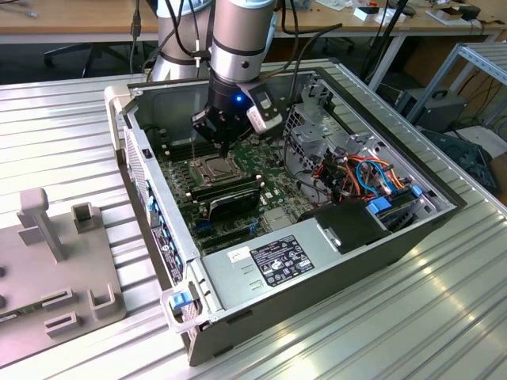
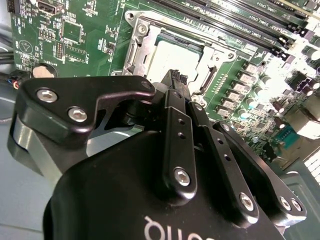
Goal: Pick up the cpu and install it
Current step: 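Install the first cpu locking lever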
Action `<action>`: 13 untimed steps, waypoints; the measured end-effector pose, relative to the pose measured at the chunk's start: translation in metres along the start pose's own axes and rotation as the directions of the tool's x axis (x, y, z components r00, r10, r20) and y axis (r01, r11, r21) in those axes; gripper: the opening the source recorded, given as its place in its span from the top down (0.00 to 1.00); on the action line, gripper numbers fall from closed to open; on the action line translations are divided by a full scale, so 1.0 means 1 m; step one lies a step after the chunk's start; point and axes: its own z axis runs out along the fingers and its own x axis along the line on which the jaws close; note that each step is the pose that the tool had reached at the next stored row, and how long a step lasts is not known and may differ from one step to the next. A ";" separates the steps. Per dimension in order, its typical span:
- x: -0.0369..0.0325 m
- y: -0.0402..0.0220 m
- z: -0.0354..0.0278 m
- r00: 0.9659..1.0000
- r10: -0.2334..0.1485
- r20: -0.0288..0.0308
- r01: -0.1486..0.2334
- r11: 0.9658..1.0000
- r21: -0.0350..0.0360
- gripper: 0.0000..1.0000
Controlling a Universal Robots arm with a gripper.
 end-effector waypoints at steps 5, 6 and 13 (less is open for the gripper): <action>0.0000 0.0000 0.0001 0.998 -0.068 0.000 0.068 0.998 -0.002 0.89; 0.0000 0.0000 0.0001 0.996 -0.089 0.000 0.089 0.996 -0.002 0.89; 0.0031 -0.0003 0.0003 0.990 -0.144 0.000 0.144 0.990 -0.002 0.89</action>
